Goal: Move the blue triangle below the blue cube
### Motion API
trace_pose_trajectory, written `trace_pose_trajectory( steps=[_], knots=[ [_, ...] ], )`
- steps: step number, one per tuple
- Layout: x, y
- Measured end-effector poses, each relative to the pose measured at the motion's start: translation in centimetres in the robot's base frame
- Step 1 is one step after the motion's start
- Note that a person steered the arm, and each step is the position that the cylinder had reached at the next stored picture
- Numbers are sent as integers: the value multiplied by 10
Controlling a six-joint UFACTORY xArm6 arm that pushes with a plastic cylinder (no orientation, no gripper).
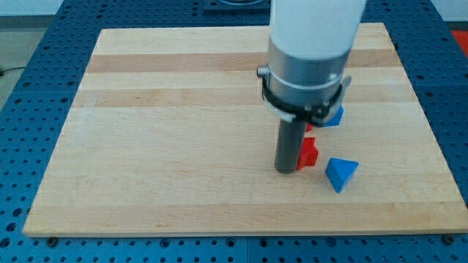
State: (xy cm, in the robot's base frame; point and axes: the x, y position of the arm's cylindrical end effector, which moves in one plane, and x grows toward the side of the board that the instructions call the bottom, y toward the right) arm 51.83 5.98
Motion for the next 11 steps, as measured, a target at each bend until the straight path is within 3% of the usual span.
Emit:
trace_pose_trajectory(
  steps=[1,2,3,4,5,6,7,10,11],
  knots=[
    [-16,2],
    [29,-16],
    [92,31],
    [90,67],
    [67,39],
    [45,51],
    [47,84],
    [35,66],
    [48,81]
  ],
)
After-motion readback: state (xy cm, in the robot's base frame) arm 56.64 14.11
